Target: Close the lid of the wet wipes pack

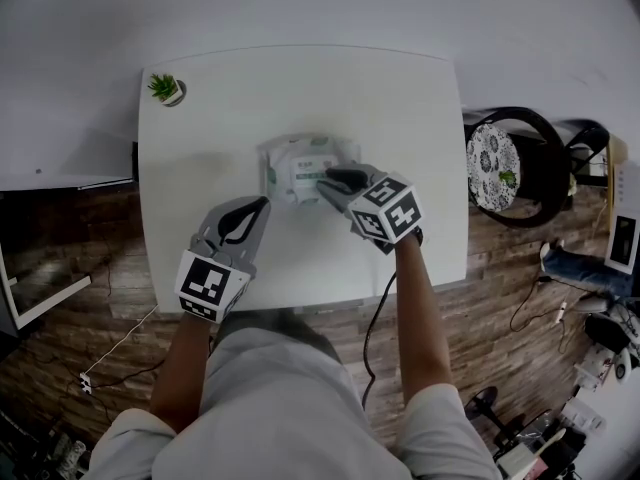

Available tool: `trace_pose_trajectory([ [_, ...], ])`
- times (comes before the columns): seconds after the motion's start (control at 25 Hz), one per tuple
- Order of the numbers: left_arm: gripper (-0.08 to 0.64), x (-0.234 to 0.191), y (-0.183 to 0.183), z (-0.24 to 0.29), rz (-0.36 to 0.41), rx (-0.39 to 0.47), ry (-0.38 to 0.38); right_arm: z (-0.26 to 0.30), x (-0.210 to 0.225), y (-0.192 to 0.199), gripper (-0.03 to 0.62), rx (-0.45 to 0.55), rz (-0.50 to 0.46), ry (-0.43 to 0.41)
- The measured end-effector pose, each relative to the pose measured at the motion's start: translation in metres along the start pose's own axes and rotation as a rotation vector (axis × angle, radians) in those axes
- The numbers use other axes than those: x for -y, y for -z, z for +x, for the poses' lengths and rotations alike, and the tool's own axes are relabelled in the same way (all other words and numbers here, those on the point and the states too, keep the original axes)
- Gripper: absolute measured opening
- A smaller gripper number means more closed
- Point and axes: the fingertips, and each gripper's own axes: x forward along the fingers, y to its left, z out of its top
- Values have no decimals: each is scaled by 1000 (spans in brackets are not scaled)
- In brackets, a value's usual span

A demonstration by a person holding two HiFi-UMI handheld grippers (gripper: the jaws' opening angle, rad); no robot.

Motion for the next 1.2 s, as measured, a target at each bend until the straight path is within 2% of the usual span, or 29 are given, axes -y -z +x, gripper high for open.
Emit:
trace_pose_trajectory([
  [0.16,6,-1,3,0,-1,-5,-4,4,-4,-4,115,3,11,-8],
  [0.4,6,-4,2,0,0,-2,-8,13,-2,3,114,-53,9,15],
  [0.56,6,-5,3,1,-4,-9,-9,15,4,4,57,-72,-6,53],
  [1.2,6,-4,6,3,-11,5,-6,20,3,7,57,-145,-100,104],
])
